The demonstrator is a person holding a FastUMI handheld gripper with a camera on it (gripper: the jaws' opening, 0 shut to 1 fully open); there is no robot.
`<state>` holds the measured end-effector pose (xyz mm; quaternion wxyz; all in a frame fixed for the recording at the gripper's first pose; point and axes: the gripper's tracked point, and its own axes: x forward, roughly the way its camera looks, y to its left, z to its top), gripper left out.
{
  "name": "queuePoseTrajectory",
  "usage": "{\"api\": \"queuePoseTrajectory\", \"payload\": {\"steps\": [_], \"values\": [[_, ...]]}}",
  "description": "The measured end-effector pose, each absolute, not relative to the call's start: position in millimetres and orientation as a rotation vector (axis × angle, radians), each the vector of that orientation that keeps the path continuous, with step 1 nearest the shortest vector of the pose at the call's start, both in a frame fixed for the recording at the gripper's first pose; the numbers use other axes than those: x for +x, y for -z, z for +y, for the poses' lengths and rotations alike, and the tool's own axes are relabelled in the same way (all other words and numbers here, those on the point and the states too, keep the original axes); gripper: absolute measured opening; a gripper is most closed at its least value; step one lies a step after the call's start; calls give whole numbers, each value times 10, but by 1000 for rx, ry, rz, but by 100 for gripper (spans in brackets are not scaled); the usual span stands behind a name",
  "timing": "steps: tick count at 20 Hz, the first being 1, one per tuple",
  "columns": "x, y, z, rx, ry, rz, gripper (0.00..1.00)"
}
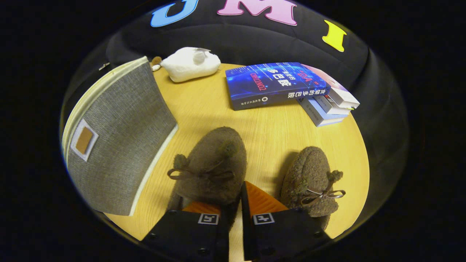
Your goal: Open the storage box then place both shoes into the box .Put the left shoe in first, then the right shoe, with the right side of both shoes facing outward in a uniform manner.
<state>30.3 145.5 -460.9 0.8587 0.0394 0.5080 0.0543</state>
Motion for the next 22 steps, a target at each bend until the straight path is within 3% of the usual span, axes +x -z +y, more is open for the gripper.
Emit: {"api": "queuePoseTrajectory", "payload": {"steps": [1,4,13,22], "values": [[330,4620,1449,90,-109,1059,10],[298,4601,1451,117,-106,1060,5],[360,3975,1248,280,-7,977,5],[688,2679,1279,354,35,824,5]]}}
